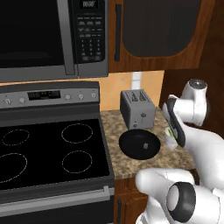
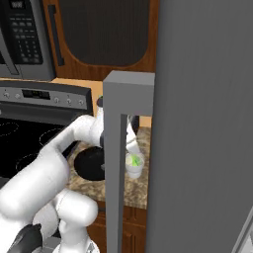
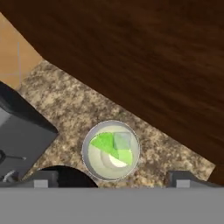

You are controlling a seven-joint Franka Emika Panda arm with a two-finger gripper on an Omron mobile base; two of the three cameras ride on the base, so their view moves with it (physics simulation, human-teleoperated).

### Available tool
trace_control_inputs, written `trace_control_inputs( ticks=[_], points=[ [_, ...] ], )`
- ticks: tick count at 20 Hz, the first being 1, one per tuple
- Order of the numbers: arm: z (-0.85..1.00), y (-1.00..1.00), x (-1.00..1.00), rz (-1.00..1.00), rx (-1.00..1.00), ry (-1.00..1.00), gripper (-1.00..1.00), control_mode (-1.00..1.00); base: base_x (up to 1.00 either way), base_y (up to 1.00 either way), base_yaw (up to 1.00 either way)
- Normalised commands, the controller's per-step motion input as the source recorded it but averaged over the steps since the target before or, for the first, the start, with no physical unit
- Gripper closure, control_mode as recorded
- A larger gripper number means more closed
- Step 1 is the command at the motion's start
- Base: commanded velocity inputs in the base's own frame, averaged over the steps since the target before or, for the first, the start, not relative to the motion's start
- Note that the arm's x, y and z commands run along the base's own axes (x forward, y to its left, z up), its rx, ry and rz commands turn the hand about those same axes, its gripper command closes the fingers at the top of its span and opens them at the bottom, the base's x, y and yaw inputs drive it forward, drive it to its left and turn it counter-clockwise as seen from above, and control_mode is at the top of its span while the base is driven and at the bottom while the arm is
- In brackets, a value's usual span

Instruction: Grab a lemon wedge from the fridge and one ice cube from the ice bowl, and put them in the glass of lemonade.

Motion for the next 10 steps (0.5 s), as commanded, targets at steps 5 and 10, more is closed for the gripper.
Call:
trace_control_inputs(
  ticks=[5, 10],
  points=[
    [1.0, 0.6, -1.0, 0.02, -0.06, -0.7, -1.0, -1.0, 0.0, 0.0, 0.0],
    [1.0, 0.75, -1.0, 0.01, -0.11, -0.71, -1.0, -1.0, 0.0, 0.0, 0.0]
  ],
)
